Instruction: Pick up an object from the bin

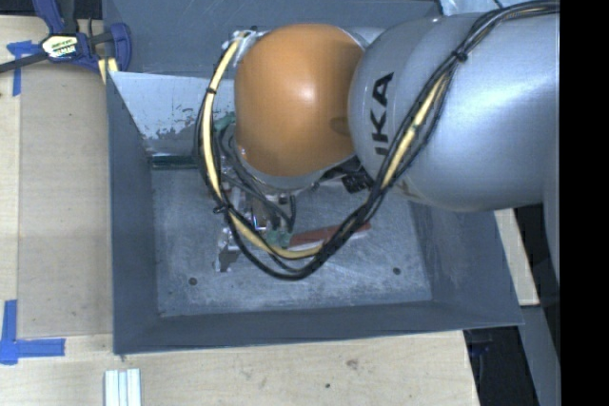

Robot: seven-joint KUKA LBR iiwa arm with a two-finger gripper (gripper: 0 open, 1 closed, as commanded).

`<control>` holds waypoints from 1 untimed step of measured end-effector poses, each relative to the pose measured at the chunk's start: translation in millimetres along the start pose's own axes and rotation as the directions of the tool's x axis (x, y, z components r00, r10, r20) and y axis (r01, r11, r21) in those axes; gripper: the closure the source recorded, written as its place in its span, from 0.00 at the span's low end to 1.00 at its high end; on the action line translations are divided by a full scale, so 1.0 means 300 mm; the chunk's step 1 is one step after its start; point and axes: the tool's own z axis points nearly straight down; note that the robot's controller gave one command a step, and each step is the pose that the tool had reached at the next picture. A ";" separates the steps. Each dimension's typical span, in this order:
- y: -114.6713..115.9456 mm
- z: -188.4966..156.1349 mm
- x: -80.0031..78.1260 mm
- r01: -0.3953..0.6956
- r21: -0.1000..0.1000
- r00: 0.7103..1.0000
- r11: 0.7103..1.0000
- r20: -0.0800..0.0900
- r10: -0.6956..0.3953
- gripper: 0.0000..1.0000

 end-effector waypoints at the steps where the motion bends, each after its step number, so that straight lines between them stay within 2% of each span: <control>1: 0.000 0.000 0.000 0.000 0.000 1.000 1.000 0.000 0.000 1.00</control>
Offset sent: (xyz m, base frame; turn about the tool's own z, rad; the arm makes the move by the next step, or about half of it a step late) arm 0.0000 0.0000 0.0000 0.0000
